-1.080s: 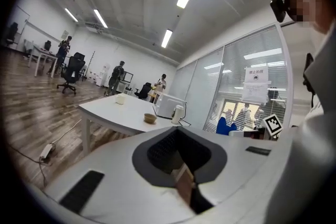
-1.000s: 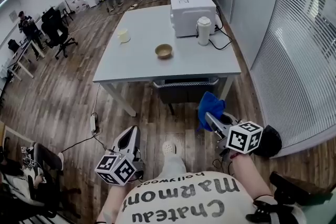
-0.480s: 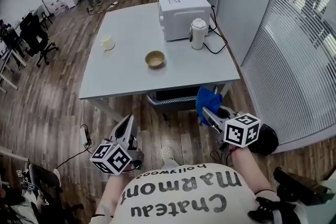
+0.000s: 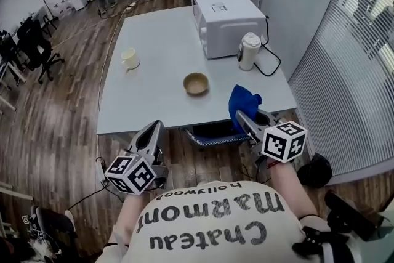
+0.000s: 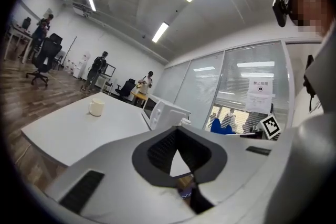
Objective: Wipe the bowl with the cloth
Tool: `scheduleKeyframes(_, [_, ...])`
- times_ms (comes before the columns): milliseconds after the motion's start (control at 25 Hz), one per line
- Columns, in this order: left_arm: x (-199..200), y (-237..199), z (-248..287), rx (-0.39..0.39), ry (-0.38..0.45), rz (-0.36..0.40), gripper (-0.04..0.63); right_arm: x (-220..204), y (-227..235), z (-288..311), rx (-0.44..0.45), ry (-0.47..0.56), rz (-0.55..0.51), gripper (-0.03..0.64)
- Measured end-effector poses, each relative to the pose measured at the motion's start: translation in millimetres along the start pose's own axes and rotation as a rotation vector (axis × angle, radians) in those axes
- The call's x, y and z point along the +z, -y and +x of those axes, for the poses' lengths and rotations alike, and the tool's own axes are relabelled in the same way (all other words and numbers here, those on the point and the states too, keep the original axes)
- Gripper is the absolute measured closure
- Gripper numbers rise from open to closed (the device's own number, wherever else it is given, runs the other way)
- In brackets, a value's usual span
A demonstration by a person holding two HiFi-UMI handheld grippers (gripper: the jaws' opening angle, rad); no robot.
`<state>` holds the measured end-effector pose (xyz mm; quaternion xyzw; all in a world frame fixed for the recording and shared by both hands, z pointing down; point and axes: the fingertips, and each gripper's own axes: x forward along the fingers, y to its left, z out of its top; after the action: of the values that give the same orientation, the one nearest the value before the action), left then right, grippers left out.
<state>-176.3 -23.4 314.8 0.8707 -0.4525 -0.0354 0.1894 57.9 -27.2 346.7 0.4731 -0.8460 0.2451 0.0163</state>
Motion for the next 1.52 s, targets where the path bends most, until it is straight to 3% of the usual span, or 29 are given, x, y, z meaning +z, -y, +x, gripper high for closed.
scheduleKeyframes(280, [-12, -51, 19, 0.011, -0.012, -0.175, 0.571, -12, 2, 41, -0.027, -0.054, 0.010, 0.549])
scheduleKeyframes(520, [-45, -75, 38, 0.058, -0.087, -0.205, 0.550, -30, 19, 64, -0.064, -0.130, 0.057, 0.549])
scheduleKeyframes(640, [-60, -80, 54, 0.055, -0.140, -0.214, 0.465, -34, 26, 81, -0.059, -0.160, 0.074, 0.549])
scheduleKeyframes(840, [-74, -91, 77, 0.069, -0.156, -0.248, 0.453, -39, 42, 117, -0.020, -0.213, 0.074, 0.549])
scheduleKeyframes(1000, [-90, -100, 110, 0.086, -0.205, -0.207, 0.453, -30, 66, 157, 0.019, -0.213, 0.082, 0.549])
scheduleKeyframes(1320, [-116, -115, 182, 0.115, -0.294, -0.294, 0.453, 0, 90, 222, 0.149, -0.221, 0.068, 0.549])
scheduleKeyframes(1520, [-126, -138, 235, 0.196, -0.321, -0.288, 0.453, 10, 96, 268, 0.251, -0.199, 0.101, 0.549])
